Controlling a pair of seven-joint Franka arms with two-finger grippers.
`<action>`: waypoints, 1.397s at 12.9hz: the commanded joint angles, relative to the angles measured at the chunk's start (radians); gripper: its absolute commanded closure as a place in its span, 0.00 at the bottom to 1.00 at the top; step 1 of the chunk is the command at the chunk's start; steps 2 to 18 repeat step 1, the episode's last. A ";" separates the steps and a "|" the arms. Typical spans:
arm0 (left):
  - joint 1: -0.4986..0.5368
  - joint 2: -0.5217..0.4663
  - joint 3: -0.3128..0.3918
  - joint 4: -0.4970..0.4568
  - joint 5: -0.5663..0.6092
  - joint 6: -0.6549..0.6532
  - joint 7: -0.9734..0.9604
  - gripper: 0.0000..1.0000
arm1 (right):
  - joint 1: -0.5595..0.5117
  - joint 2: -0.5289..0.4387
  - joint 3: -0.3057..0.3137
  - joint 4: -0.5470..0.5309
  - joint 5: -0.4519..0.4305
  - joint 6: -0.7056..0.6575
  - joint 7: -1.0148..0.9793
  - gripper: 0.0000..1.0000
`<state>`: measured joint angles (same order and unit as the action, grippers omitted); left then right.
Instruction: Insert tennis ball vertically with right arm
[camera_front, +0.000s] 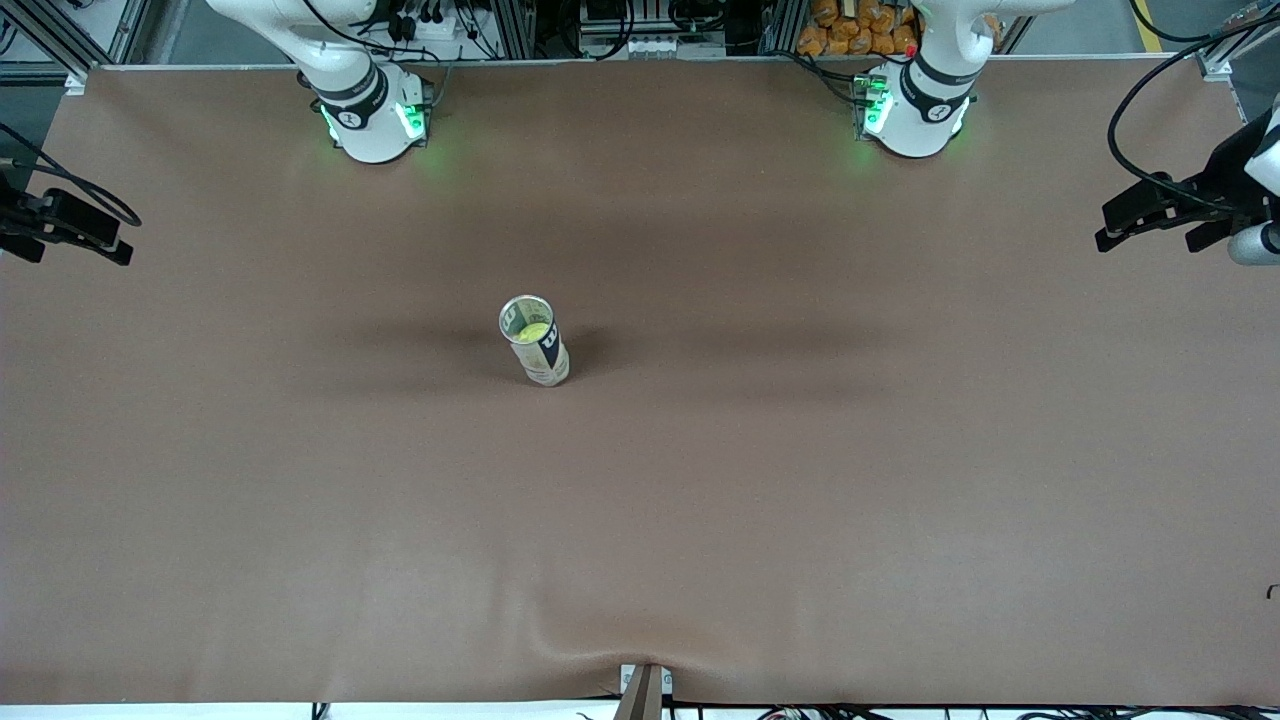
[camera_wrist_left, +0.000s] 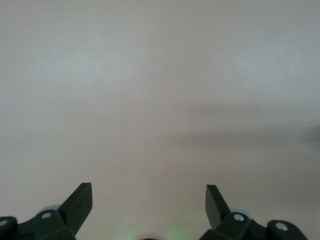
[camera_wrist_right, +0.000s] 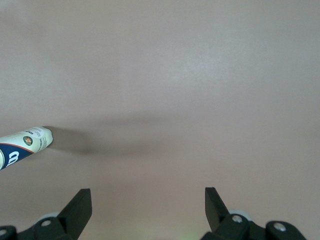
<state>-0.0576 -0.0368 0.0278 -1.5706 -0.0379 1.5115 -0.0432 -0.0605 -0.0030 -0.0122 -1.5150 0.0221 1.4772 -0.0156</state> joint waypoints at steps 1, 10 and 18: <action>-0.004 0.000 -0.005 0.011 0.023 -0.005 -0.006 0.00 | -0.012 -0.003 0.011 -0.001 -0.010 -0.006 0.002 0.00; -0.004 0.000 -0.005 0.011 0.023 -0.005 -0.006 0.00 | -0.012 -0.003 0.011 -0.001 -0.010 -0.006 0.002 0.00; -0.004 0.000 -0.005 0.011 0.023 -0.005 -0.006 0.00 | -0.012 -0.003 0.011 -0.001 -0.010 -0.006 0.002 0.00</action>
